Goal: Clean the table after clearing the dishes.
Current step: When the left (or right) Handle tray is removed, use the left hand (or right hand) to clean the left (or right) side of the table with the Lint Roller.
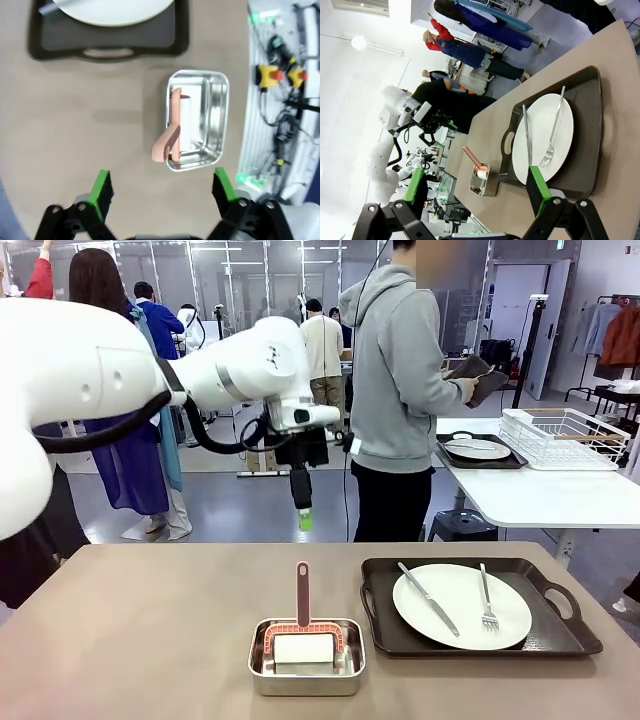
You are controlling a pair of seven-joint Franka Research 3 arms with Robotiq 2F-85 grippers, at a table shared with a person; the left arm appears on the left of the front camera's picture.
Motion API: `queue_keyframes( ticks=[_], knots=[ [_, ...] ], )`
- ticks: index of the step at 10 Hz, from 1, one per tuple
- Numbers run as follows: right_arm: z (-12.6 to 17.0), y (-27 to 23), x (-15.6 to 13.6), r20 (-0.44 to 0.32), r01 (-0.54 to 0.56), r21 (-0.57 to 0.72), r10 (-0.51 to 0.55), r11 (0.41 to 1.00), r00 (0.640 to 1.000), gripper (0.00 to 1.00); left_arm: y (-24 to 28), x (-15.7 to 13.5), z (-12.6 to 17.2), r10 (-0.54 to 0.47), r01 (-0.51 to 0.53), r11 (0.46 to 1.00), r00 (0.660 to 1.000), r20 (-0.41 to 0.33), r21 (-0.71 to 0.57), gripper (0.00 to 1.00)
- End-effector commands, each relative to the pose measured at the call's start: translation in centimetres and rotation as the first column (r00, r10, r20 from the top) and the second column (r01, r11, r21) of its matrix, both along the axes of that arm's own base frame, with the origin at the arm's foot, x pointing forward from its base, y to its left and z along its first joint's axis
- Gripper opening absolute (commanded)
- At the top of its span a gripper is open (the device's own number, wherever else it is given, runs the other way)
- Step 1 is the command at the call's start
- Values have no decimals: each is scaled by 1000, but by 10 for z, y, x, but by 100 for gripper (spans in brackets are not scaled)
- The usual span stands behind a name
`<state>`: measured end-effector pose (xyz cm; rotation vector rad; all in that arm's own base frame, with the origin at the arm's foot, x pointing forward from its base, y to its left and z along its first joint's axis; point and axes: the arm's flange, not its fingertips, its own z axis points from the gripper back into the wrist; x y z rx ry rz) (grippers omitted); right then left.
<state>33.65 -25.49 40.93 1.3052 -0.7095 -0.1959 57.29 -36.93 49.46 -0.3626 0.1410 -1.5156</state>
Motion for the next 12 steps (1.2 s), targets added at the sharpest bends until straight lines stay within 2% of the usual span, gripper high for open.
queue_keyframes(
  ticks=[1,5,7,12],
  knots=[
    [4,1,-1,1,3,3,-3,1000,1000,100,-10,16,-1,-23,25,998,999,-43,63,100],
    [4,1,-1,1,3,3,-3,1000,1000,100,-18,12,-40,-110,116,992,987,-116,52,100],
    [4,1,-1,1,3,3,-3,1000,1000,100,-16,2,-56,-112,125,989,981,-160,73,100],
    [4,1,-1,1,3,3,-3,1000,1000,100,-2,-34,-86,-105,126,986,977,-186,106,100]
  ],
)
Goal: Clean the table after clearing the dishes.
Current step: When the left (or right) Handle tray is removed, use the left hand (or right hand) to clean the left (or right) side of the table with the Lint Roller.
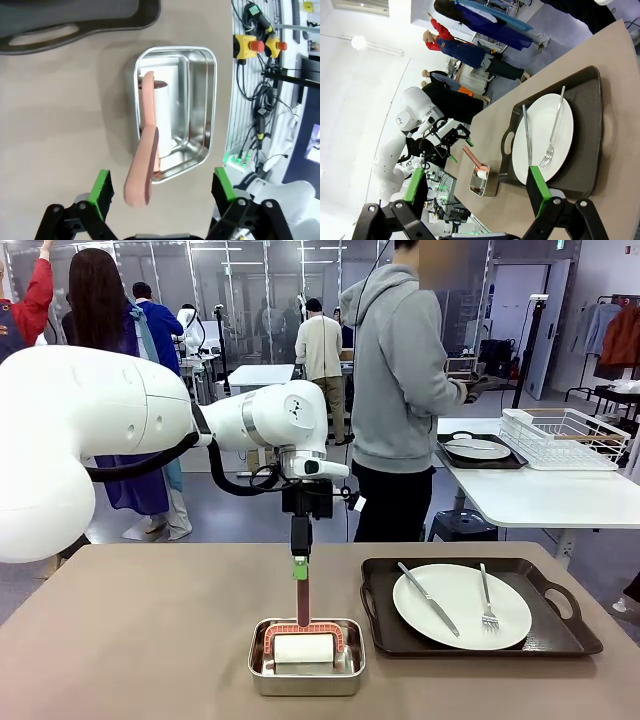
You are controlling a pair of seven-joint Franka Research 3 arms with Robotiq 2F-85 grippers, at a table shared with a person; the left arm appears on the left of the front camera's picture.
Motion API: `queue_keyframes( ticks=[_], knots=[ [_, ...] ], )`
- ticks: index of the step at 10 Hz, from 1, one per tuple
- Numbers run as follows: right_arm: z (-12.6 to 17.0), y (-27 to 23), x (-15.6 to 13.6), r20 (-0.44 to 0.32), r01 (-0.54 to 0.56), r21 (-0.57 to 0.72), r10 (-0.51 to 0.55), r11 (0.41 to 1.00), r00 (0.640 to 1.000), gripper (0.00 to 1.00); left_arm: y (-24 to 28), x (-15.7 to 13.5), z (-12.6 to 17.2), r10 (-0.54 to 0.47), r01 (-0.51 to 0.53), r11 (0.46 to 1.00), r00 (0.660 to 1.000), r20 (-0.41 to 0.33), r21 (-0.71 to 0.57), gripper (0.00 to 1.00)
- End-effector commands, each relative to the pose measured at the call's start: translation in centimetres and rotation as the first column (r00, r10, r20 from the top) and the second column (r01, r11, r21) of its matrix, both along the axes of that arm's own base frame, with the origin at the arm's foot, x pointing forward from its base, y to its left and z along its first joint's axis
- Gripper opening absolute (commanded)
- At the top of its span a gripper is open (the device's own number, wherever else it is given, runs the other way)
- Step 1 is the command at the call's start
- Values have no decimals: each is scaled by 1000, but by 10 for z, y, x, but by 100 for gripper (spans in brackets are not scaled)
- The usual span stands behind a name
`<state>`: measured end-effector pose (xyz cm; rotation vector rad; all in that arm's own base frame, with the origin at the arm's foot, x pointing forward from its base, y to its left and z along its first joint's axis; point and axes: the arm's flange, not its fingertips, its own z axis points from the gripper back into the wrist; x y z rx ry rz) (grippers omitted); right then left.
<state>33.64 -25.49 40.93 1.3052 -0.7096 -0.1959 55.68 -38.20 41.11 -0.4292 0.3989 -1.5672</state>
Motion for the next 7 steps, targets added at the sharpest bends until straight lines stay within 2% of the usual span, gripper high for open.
queue_keyframes(
  ticks=[1,7],
  knots=[
    [4,1,-1,1,3,3,-3,1000,1000,100,11,-16,-3,-4,4,1000,1000,19,6,100],
    [4,1,-1,1,3,3,-3,1000,1000,100,3,-28,-11,16,-14,999,999,34,-43,100]
  ],
)
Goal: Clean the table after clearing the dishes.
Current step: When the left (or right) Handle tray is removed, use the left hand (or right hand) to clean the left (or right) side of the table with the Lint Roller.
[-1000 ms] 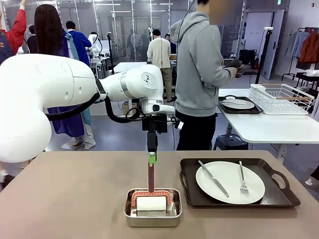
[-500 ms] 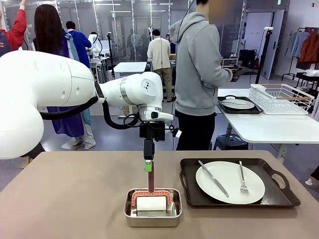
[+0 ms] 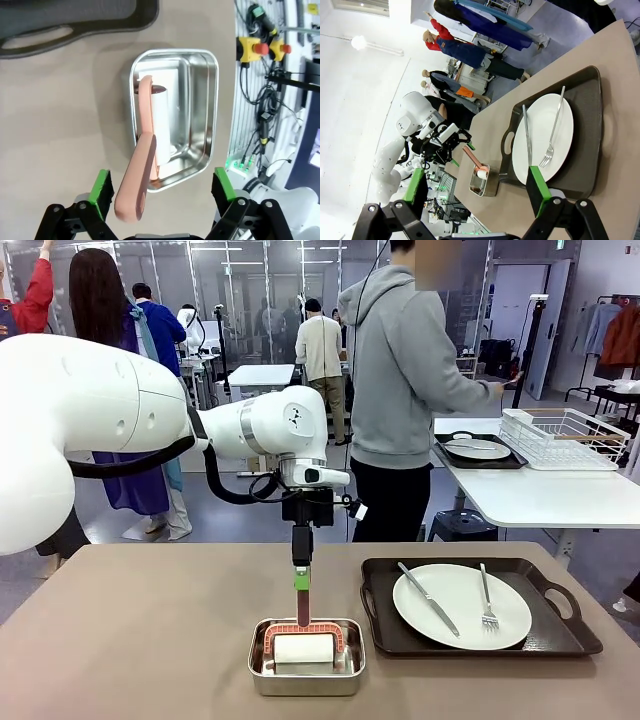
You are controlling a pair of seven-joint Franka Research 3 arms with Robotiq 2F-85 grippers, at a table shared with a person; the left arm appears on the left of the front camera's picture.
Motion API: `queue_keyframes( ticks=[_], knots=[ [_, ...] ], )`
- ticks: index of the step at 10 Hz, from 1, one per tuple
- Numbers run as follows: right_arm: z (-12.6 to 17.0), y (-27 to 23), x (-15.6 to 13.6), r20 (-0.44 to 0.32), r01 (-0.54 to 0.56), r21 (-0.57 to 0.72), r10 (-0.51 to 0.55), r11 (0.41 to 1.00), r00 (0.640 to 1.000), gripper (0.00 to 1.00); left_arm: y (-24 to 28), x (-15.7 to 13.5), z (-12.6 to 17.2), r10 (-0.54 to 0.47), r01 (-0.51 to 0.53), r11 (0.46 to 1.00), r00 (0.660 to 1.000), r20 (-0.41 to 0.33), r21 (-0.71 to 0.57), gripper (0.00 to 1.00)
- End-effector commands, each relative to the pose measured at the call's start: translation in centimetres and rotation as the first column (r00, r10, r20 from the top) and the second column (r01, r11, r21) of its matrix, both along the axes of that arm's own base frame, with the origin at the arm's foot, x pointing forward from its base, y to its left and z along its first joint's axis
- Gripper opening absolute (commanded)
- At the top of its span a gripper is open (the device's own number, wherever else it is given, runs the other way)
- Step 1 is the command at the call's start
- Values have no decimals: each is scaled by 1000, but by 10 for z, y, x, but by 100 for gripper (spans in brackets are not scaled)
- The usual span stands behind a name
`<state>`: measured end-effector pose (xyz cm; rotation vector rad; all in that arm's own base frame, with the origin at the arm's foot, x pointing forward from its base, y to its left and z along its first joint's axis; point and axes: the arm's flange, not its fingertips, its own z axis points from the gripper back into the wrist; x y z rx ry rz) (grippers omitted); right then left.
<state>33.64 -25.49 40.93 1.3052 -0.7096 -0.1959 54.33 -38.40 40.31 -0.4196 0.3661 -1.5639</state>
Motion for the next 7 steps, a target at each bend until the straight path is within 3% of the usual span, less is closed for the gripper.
queue_keyframes(
  ticks=[1,5,7],
  knots=[
    [4,1,-1,1,3,3,-3,1000,1000,100,4,-17,-6,0,0,1000,1000,6,-3,100],
    [4,1,-1,1,3,3,-3,1000,1000,100,3,-18,-22,9,-9,1000,999,-40,-3,100],
    [4,1,-1,1,3,3,-3,1000,1000,100,7,-16,-24,30,-30,999,999,-23,23,100]
  ],
)
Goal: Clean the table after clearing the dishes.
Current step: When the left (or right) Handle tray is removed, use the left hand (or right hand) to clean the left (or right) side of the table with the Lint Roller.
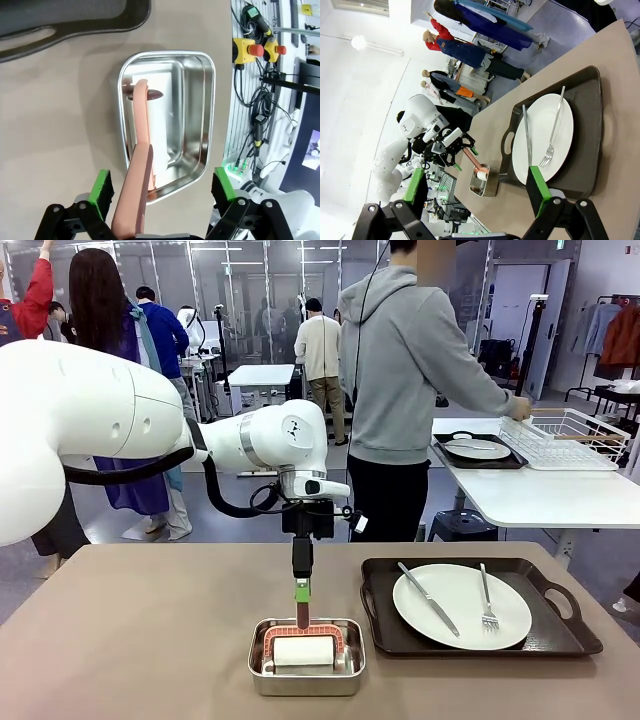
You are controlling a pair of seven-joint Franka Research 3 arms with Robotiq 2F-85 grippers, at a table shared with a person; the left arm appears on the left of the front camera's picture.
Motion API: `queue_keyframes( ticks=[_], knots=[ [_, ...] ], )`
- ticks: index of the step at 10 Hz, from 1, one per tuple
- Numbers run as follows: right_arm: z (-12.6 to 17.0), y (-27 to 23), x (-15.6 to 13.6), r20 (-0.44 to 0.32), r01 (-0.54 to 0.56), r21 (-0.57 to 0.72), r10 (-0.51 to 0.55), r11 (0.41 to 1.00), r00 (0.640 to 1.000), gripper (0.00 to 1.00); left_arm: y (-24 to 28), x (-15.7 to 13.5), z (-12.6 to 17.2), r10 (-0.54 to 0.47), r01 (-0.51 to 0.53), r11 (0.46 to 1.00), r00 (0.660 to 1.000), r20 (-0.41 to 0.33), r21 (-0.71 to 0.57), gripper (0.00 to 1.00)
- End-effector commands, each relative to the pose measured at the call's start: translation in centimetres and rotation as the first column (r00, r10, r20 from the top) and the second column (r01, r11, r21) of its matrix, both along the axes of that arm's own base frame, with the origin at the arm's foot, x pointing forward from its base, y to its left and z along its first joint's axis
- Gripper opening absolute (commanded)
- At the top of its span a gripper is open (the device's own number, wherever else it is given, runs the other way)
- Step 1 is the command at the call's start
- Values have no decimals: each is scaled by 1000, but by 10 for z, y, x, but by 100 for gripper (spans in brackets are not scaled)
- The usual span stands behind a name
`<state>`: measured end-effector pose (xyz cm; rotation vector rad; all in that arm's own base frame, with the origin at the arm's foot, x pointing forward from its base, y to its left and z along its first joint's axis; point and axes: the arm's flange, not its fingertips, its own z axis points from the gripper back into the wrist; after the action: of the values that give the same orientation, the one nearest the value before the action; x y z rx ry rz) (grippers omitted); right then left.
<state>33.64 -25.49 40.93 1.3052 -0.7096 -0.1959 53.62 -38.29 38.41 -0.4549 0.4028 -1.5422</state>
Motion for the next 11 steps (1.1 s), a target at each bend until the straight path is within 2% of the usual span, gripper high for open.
queue_keyframes(
  ticks=[1,2,3,5,6,8,9,11],
  knots=[
    [4,1,-1,1,3,3,-3,1000,1000,100,5,-10,-5,15,-16,1000,1000,25,15,100],
    [4,1,-1,1,3,3,-3,1000,1000,100,3,-10,-6,9,-9,1000,1000,22,17,100],
    [4,1,-1,1,3,3,-3,1000,1000,100,1,-10,-7,10,-11,1000,1000,26,20,80],
    [4,1,-1,1,3,3,-3,1000,1000,100,1,-11,-6,12,-13,1000,999,47,20,20],
    [4,1,-1,1,3,3,-3,1000,1000,100,1,-12,-6,13,-14,1000,999,48,27,0],
    [4,1,-1,1,3,3,-3,1000,1000,100,1,-13,-6,15,-16,999,999,43,36,0],
    [4,1,-1,1,3,3,-3,1000,1000,100,1,-13,-6,17,-19,999,999,36,41,3],
    [4,1,-1,1,3,3,-3,1000,1000,100,4,-13,1,23,-26,998,999,48,60,0]
  ],
)
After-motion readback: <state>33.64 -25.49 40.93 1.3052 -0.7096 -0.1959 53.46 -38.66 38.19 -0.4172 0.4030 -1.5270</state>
